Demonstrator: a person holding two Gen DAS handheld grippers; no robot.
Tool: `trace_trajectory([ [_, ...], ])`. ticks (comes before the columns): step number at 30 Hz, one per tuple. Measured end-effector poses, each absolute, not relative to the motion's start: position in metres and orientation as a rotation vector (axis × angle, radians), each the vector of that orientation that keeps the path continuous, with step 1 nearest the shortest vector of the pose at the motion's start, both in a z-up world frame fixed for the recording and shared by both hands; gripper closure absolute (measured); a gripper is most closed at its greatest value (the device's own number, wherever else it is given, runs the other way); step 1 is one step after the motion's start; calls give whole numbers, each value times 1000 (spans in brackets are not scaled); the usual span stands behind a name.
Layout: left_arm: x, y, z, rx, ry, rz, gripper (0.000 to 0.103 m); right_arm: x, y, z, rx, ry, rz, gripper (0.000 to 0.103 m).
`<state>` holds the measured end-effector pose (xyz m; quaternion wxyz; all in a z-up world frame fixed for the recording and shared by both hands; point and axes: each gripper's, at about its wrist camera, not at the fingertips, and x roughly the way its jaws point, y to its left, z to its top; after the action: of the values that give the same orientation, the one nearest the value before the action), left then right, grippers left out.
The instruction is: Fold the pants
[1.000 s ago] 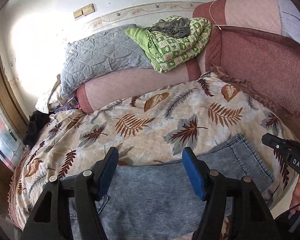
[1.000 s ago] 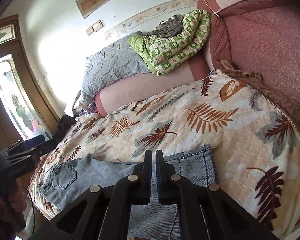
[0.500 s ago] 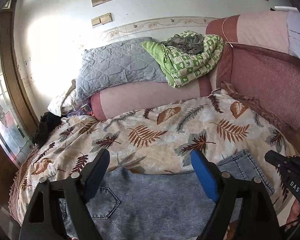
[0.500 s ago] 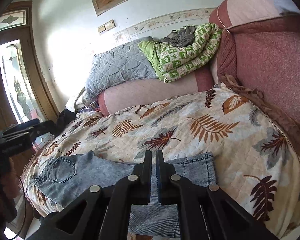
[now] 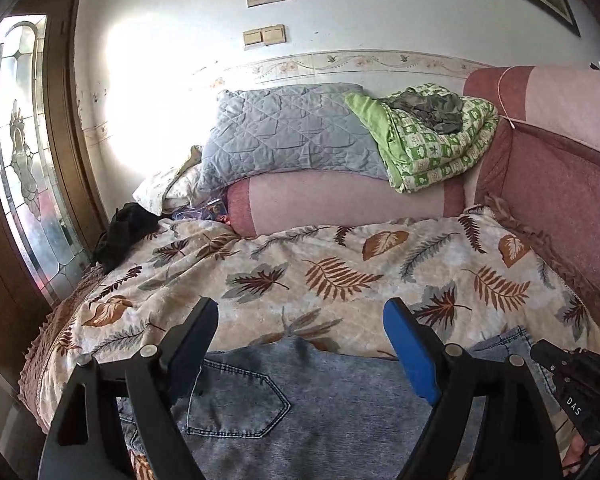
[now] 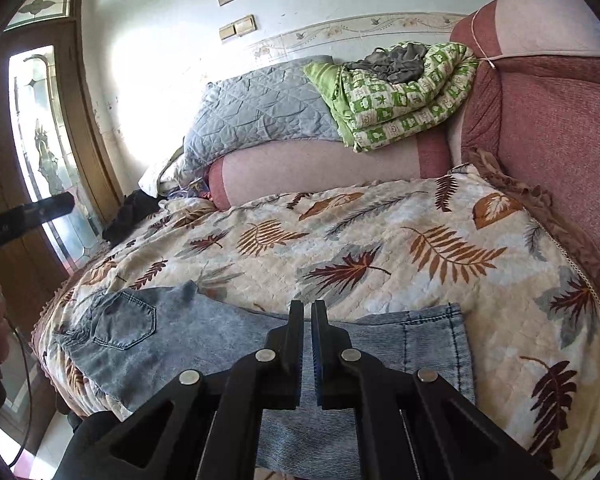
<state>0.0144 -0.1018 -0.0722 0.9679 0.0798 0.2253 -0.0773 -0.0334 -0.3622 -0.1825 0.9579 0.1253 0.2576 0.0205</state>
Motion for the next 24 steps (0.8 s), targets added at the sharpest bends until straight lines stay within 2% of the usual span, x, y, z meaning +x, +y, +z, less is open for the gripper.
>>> trace_trajectory([
  [19, 34, -75, -81, 119, 484, -98, 18, -17, -342, -192, 206, 571, 66, 98],
  [24, 42, -104, -112, 175, 617, -160, 18, -25, -366, -196, 250, 582, 33, 98],
])
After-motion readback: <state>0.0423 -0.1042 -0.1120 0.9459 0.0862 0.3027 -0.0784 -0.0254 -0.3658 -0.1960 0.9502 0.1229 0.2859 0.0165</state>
